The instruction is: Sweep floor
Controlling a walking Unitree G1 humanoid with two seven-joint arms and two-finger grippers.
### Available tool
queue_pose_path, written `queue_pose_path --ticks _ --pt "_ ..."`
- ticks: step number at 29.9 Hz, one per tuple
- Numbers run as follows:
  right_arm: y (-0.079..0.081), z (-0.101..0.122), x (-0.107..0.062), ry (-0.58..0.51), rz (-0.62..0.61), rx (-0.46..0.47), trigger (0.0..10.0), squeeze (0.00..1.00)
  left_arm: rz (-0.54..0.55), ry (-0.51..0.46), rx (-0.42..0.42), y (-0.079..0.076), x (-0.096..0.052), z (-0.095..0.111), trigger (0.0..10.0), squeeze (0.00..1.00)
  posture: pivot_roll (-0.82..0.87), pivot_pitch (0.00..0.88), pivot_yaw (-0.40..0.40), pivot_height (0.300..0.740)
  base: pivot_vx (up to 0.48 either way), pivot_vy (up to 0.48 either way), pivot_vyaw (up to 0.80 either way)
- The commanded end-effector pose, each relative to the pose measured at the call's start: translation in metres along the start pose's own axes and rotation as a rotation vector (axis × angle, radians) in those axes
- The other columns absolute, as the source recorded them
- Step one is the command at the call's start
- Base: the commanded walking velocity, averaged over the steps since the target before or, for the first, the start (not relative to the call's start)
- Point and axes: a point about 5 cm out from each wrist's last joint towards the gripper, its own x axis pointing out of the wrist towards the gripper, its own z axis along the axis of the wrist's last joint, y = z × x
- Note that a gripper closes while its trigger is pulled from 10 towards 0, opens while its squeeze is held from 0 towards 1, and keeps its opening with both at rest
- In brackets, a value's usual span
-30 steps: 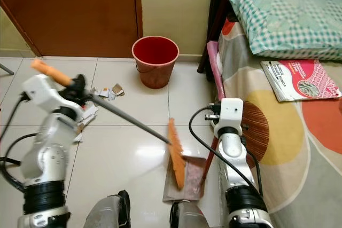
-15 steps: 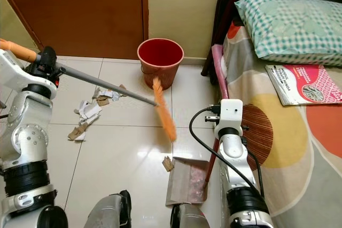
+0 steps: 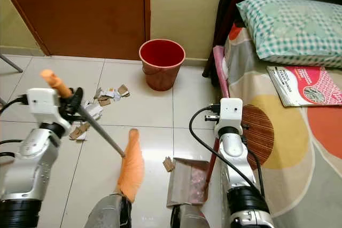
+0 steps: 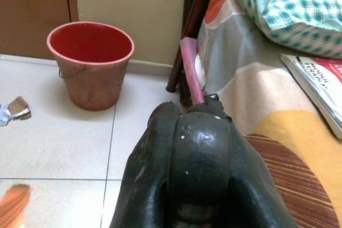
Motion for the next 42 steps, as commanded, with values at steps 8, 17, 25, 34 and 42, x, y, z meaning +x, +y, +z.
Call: queue_pose_path --ticks 8,17,25,34,42 --pt "0.001 0.002 0.003 -0.001 -0.005 -0.008 10.0 0.0 -0.353 0.064 -0.059 -0.088 0.008 -0.015 10.0 0.0 0.02 0.131 -0.064 0.74 0.0 0.0 0.0" --pt "0.006 0.002 0.004 -0.003 -0.005 0.0 10.0 0.0 -0.438 -0.008 -0.318 -0.132 0.012 0.011 10.0 0.0 0.02 0.13 -0.058 0.74 0.0 0.0 0.0" --pt "0.007 0.001 0.004 0.0 -0.001 0.001 10.0 0.0 -0.287 -0.111 -0.484 -0.099 0.025 0.038 10.0 0.0 0.03 0.131 -0.055 0.74 0.0 0.0 0.0" --pt "0.003 0.0 0.002 0.005 -0.002 0.006 10.0 0.0 -0.082 -0.129 -0.355 -0.026 0.021 0.038 10.0 0.0 0.03 0.132 -0.056 0.74 0.0 0.0 0.0" --pt "-0.011 -0.008 -0.007 0.024 -0.012 0.012 10.0 0.0 -0.081 -0.05 -0.271 -0.014 -0.008 0.017 10.0 0.0 0.04 0.131 -0.063 0.74 0.0 0.0 0.0"
